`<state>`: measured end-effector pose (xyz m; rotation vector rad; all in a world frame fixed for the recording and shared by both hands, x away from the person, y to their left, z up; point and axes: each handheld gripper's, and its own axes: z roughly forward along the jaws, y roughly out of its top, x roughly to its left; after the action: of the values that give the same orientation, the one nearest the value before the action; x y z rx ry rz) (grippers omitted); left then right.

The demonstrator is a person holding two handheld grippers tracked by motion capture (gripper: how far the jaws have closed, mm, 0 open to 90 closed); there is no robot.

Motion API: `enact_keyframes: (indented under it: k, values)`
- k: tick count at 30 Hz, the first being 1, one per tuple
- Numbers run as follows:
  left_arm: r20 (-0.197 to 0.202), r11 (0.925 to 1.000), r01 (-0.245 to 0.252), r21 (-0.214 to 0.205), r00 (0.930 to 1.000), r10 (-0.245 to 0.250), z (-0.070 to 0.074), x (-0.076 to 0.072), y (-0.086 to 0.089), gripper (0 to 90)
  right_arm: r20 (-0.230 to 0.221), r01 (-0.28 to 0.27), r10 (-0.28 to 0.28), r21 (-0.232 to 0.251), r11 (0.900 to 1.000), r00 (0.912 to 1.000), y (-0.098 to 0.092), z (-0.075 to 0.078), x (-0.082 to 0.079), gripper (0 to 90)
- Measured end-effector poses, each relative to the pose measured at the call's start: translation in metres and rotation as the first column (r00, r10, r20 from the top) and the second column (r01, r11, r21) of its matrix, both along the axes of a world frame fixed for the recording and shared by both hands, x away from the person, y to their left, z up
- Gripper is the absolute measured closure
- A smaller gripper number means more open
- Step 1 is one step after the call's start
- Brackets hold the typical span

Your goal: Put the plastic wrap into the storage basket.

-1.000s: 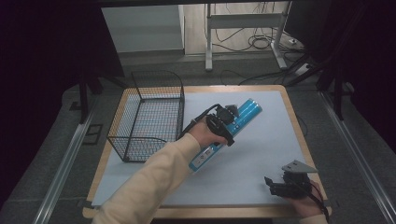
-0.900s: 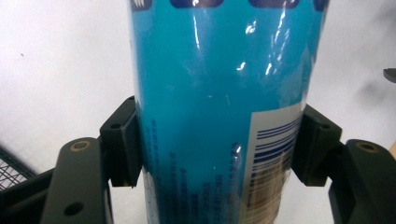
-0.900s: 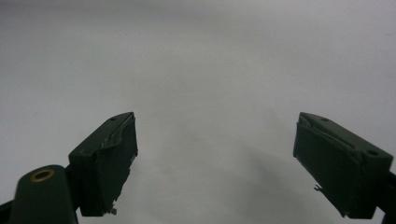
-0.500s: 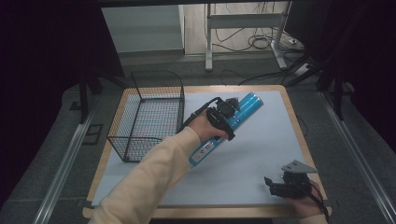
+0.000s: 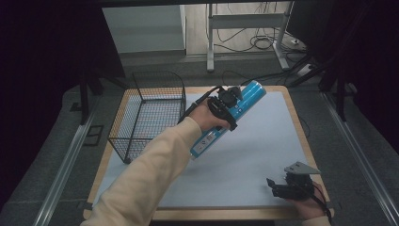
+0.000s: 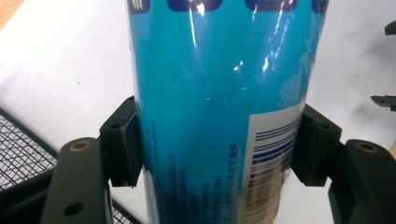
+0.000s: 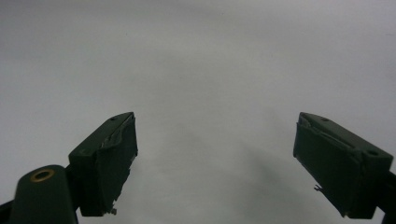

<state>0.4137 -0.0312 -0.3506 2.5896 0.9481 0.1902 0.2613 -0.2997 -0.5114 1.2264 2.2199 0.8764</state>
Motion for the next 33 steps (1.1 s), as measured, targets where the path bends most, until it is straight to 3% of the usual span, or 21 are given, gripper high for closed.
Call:
enact_keyframes:
  k: [5, 11, 24, 33]
  values:
    - [-0.008, 0.9998, -0.004, 0.019, 1.0000, 0.004, -0.003, 0.004, 0.002, 31.5, -0.002, 0.004, -0.004, 0.001, 1.0000, 1.0000, -0.001, 0.000, 0.000, 13.9]
    - [-0.002, 0.9999, -0.012, 0.012, 0.9999, 0.012, 0.000, 0.007, 0.005, 31.5, 0.000, 0.000, 0.000, -0.003, 1.0000, 1.0000, 0.000, 0.000, 0.000, 13.9]
    - [0.025, 0.9992, -0.031, 0.027, 0.9992, 0.030, 0.023, 0.017, 0.017, 31.5, 0.001, 0.001, -0.001, -0.004, 1.0000, 1.0000, 0.000, 0.000, 0.000, 13.9]
    - [0.050, 0.9968, -0.073, 0.032, 0.9962, 0.072, 0.038, 0.024, 0.033, 31.6, 0.002, 0.004, -0.004, 0.000, 1.0000, 1.0000, 0.000, 0.001, -0.001, 13.9]
